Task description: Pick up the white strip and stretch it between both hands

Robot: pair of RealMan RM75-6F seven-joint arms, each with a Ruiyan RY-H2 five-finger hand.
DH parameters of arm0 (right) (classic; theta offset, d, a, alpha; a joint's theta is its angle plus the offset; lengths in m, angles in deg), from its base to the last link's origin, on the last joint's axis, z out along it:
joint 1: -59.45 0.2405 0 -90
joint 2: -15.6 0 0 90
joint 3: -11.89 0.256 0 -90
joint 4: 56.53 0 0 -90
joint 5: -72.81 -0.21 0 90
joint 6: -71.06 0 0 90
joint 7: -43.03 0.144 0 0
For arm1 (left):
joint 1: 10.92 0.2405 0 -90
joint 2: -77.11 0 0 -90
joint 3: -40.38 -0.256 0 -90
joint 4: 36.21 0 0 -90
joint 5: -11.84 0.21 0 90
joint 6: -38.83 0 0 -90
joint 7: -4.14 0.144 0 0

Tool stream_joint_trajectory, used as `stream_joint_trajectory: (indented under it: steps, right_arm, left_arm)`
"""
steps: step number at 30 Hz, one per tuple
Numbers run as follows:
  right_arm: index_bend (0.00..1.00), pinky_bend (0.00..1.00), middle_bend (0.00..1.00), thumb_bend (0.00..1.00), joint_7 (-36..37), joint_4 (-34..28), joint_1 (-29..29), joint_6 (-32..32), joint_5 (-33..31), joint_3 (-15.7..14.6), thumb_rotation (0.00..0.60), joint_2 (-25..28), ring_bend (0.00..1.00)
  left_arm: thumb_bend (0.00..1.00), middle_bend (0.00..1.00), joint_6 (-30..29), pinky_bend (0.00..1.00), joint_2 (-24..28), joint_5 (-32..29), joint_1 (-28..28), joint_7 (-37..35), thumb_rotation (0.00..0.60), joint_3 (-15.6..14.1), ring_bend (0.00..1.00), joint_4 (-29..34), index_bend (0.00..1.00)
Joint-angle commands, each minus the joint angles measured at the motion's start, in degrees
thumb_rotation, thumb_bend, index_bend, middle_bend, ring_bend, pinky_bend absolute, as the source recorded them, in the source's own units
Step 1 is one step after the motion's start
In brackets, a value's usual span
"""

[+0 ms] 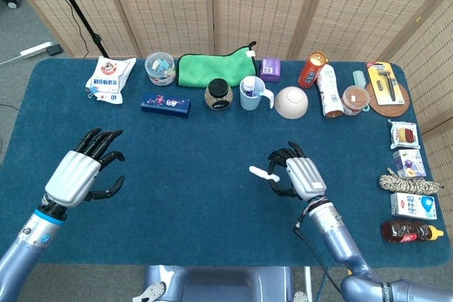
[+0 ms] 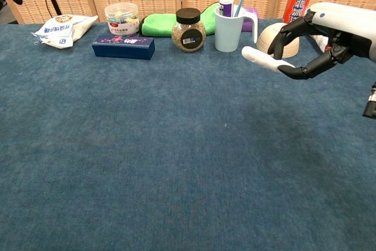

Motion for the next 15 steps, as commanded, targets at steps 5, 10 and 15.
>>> stream_joint_trajectory:
  steps: [5,10,15]
  right_arm:
    - [0.64,0.00,0.31,0.58,0.45,-3.50,0.49,0.02,-0.81,0.14,0.600,1.31,0.21]
    - [0.64,0.00,0.31,0.58,1.21,-4.46,0.72,-0.17,-1.33,-0.15,0.600,1.50,0.21]
    - [0.64,0.00,0.31,0.58,1.92,-4.90,1.11,-0.54,-1.61,-0.38,0.600,1.57,0.21]
  left_arm:
    - [0.40,0.09,4.30,0.08,-3.86,-3.13,-4.12,0.96,0.437,1.70,0.10,0.95,0.51]
    - [0.40,0.08,6.62,0.05,-5.45,-4.02,-6.65,1.06,0.463,2.32,0.07,0.99,0.52]
    - [0.40,0.00,7.58,0.00,-7.69,-4.26,-8.62,1.27,0.465,2.74,0.00,-0.05,0.52]
